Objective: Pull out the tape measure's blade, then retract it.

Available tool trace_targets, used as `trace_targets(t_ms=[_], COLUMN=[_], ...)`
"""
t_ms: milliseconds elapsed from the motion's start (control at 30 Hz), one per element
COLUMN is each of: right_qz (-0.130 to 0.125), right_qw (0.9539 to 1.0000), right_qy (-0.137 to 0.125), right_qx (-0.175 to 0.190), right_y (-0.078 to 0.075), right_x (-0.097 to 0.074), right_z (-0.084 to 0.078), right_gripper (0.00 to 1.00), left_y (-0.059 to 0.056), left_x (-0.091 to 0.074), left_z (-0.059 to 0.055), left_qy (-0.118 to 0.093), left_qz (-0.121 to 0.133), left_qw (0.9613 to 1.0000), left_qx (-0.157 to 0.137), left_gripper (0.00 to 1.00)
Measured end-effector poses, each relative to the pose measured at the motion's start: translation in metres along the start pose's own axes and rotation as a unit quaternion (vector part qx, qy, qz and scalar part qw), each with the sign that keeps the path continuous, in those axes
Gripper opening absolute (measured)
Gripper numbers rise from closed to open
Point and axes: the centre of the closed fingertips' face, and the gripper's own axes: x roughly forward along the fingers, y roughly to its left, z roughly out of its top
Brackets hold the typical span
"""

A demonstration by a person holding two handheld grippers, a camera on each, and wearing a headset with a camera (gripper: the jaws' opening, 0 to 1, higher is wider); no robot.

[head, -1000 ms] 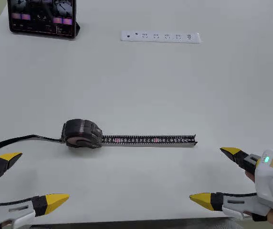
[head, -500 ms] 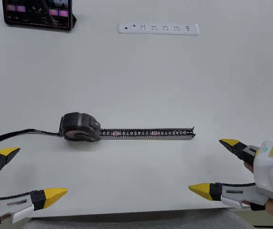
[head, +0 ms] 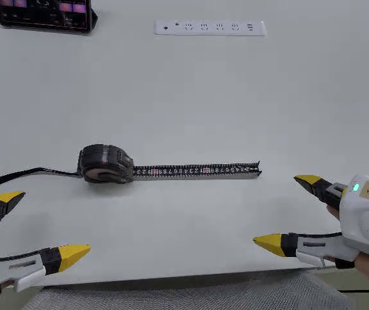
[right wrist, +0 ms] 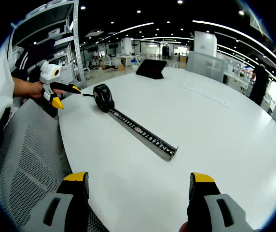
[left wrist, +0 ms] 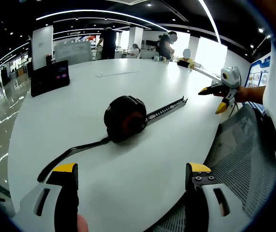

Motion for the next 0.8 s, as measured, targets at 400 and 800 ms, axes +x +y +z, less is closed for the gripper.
trace_targets(t_ms=[400, 800], right_qz=[-0.002, -0.003], right_qw=[1.0, 1.0], right_qy=[0.0, -0.002], right_qx=[0.0, 0.001], right_y=[-0.0012, -0.0029], right_x=[-0.0002, 0.0003], right_z=[-0.0013, -0.0004], right_gripper=[0.84, 0.84], left_y=[-0.0023, 0.0004], left_x=[0.0028, 0.0019], left_z=[0.0012, 0.001], left_qy=[-0.001, -0.001], left_qz=[-0.003, -0.001], left_qw=[1.0, 1.0], left_qx=[0.001, 0.0], left_gripper=[0.89, 0.89])
